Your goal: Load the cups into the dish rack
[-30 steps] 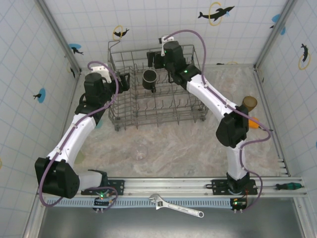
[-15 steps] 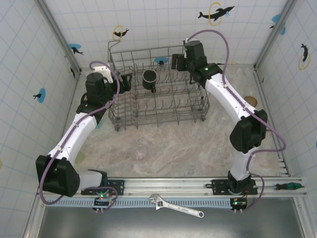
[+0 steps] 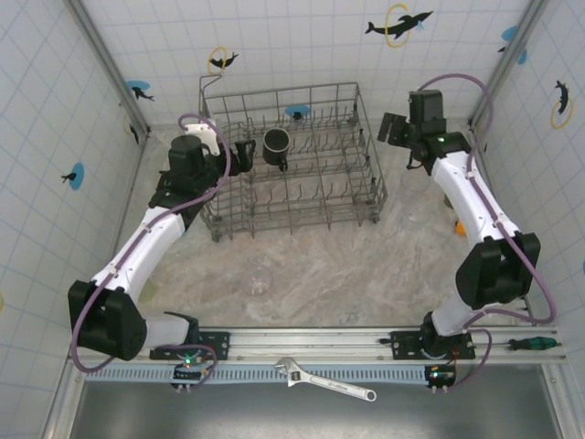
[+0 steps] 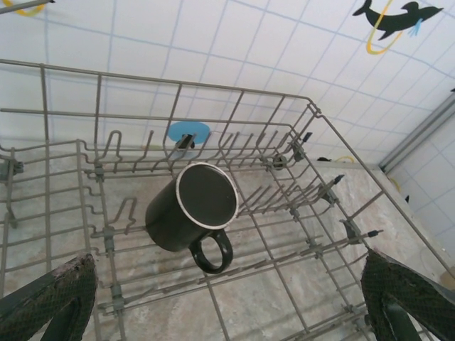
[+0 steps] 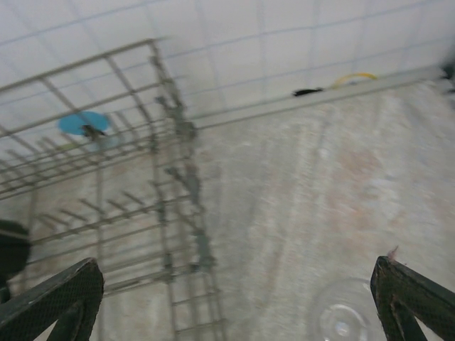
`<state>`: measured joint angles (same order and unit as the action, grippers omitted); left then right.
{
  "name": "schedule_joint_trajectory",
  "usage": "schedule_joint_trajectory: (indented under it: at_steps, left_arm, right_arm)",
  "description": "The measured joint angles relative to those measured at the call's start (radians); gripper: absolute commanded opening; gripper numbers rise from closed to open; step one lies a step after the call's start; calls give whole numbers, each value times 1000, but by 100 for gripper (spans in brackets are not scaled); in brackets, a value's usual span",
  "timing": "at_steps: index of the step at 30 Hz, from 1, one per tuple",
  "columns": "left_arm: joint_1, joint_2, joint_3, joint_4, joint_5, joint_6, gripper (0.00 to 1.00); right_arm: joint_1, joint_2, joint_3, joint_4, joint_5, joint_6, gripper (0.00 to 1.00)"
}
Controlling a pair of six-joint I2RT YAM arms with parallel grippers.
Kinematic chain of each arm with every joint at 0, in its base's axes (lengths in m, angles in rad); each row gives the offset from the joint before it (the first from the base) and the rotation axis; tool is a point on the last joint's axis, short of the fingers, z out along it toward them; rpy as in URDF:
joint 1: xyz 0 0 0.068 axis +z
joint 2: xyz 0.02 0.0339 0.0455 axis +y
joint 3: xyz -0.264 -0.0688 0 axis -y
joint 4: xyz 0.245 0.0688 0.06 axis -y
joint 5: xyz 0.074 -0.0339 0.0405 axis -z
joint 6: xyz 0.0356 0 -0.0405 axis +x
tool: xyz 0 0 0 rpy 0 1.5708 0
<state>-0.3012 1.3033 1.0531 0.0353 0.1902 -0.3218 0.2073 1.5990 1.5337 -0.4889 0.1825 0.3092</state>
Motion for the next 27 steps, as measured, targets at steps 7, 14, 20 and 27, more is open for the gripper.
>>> schedule_joint_trajectory:
  at_steps: [7,14,20,27]
  left_arm:
    - [-34,0,0,0,-4,1,97]
    - [-39,0,0,0,-12,1,97]
    - [-39,0,0,0,-19,2,97]
    - [-41,0,0,0,-19,4,97]
  right_arm:
    - [-92,-52,-111,-50,8,-10,97]
    - [-93,-145,-302,-77,-14,-11,82]
    - [-89,-179,-403,-89,-37,-13,66]
    - [-89,-192,-486,-87,-66,-6,45]
